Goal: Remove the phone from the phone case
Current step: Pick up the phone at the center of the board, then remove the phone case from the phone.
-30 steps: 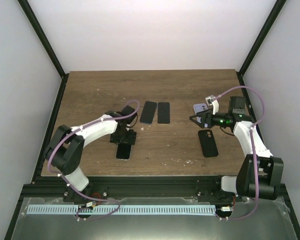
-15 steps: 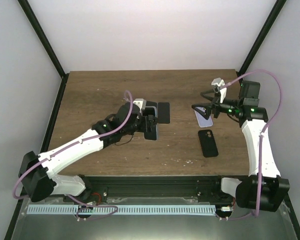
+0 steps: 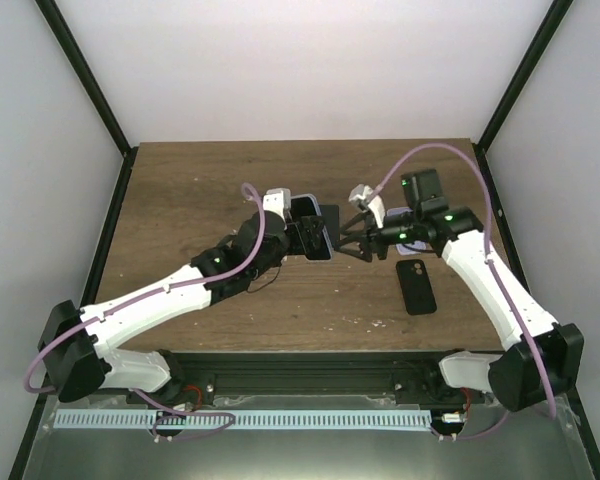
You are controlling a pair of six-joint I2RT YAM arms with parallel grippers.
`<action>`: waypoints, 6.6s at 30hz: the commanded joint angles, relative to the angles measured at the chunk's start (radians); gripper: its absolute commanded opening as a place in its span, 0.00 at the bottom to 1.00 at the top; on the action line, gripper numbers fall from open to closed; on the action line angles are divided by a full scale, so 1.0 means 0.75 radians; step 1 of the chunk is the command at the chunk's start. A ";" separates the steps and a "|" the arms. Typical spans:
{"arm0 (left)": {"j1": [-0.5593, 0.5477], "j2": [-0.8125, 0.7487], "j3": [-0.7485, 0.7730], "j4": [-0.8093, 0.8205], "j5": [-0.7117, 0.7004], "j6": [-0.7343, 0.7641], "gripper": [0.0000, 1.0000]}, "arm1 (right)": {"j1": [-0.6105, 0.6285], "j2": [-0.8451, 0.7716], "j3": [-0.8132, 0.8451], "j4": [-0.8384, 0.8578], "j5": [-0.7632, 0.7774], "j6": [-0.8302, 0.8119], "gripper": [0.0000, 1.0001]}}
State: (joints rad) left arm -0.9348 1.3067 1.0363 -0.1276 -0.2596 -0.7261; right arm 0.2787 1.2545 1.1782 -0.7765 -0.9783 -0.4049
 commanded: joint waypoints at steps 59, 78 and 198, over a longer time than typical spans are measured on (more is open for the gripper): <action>0.412 -0.445 -0.604 0.865 1.135 0.119 0.68 | 0.082 -0.070 -0.100 -0.132 -0.412 -0.118 0.01; 0.369 -0.250 -0.547 1.125 1.315 0.079 0.27 | 0.082 -0.042 -0.135 -0.159 -0.461 -0.148 0.01; 0.386 -0.046 -0.445 1.429 1.743 -0.461 0.00 | 0.443 -0.154 0.172 -0.543 0.013 -0.866 0.11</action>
State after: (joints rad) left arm -0.6228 1.2381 0.6769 0.9291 1.0748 -0.9939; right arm 0.5659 1.1648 1.2625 -1.2373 -0.9668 -0.9634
